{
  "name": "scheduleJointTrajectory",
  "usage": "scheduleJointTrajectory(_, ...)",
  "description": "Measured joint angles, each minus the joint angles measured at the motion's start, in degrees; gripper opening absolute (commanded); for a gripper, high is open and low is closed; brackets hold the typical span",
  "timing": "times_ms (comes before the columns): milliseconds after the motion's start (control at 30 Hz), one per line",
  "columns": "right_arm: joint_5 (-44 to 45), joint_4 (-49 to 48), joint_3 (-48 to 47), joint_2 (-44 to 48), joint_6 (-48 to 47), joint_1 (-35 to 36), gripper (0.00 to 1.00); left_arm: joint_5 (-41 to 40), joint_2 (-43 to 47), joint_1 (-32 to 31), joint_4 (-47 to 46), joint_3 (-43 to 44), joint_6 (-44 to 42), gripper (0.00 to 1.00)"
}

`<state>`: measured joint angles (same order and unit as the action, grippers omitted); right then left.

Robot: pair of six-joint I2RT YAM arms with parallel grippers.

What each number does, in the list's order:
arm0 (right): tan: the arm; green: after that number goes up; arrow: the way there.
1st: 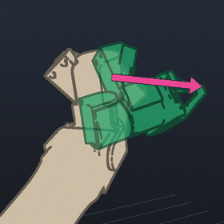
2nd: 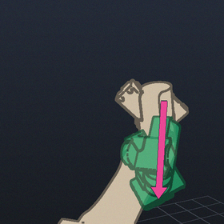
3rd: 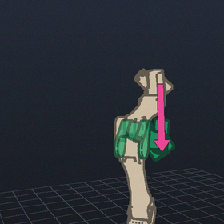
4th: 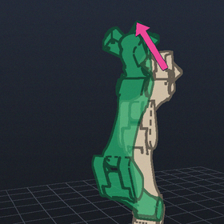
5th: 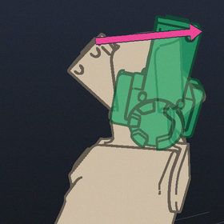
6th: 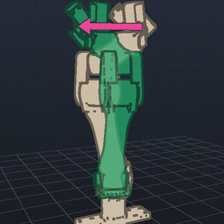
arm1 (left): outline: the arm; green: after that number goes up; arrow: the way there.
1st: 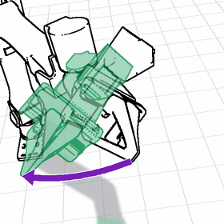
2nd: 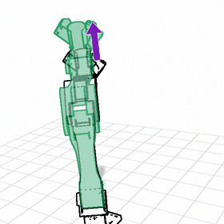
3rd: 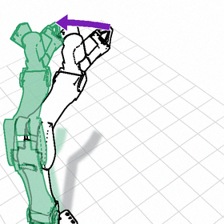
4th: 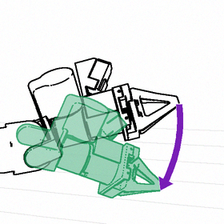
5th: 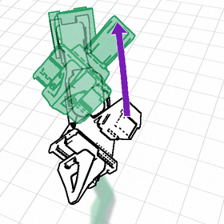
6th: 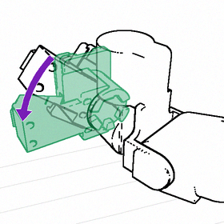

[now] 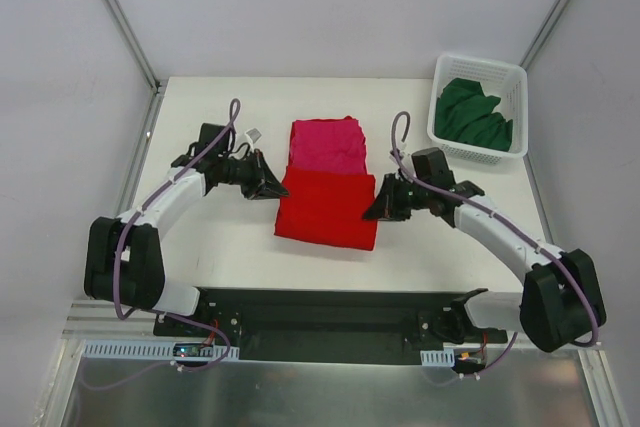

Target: Fold and stack the t-shirts

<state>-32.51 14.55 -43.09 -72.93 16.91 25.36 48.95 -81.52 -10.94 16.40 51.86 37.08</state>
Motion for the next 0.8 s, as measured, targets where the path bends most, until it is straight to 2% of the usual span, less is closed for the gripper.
scheduleJointTrajectory(200, 1.88, 6.56, -10.49, 1.38, -2.51, -1.16, 0.01, -0.09, 0.22, 0.04, 1.29, 4.44, 0.07, 0.0)
scheduleJointTrajectory(433, 1.68, 10.58, -15.96, 0.52, -4.31, -4.37, 0.01, -0.04, -0.28, 0.0, 3.56, 10.03, 0.48, 0.0)
scheduleJointTrajectory(800, 1.05, 13.29, -29.14, -9.42, -6.99, -8.17, 0.01, -0.04, -12.0, 0.07, 5.73, 27.5, 0.22, 0.0)
